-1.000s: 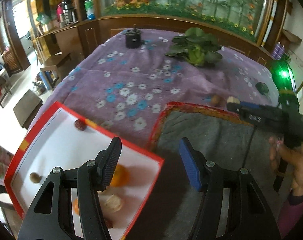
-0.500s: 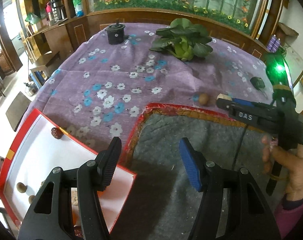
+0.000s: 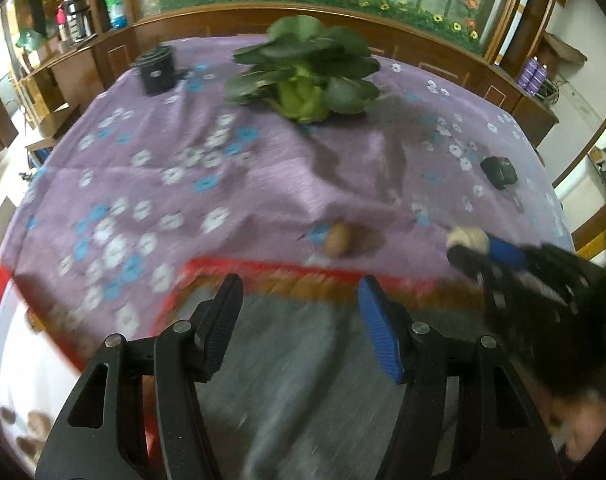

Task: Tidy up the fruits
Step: 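Grasp a brown longan with the left gripper while the right grasps a beige rectangular cake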

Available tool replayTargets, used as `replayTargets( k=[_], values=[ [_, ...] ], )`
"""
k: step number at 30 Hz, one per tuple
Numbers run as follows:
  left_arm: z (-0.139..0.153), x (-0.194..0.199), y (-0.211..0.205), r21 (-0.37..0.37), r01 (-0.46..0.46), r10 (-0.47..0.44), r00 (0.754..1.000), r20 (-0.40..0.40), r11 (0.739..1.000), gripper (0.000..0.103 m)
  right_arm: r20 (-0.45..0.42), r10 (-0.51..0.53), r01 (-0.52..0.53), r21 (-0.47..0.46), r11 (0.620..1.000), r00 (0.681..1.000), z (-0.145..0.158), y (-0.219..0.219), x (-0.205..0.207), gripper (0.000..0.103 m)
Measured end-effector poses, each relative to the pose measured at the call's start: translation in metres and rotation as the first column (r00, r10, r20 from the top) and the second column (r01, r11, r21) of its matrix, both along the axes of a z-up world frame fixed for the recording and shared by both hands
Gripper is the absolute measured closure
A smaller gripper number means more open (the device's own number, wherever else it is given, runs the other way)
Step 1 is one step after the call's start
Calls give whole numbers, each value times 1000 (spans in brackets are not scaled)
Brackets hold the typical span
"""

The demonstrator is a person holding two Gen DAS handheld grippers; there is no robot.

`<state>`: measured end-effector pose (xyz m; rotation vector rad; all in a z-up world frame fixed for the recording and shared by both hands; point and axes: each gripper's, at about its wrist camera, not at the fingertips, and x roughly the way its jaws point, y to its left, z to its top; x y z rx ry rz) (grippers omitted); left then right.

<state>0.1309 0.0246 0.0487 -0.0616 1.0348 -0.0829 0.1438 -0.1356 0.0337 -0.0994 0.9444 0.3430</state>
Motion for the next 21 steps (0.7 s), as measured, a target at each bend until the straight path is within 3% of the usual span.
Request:
replayTargets(
  k=[9, 11, 13, 21],
  values=[
    [-32, 50, -29, 16, 52, -51, 998, -48, 999, 45, -5, 0, 1, 52, 999, 1000, -2, -19, 1, 75],
    [-38, 55, -28, 31, 40, -38, 998, -44, 999, 70, -9, 3, -3, 64, 998, 1000, -3, -20, 2, 75],
    [-39, 56, -26, 48, 37, -35, 999, -39, 998, 81, -5, 10, -9, 64, 998, 1000, -2, -19, 2, 75],
    [-26, 37, -7, 2, 27, -27, 999, -35, 1000, 81, 0, 44, -44, 61, 997, 999, 8, -5, -7, 75]
  ],
)
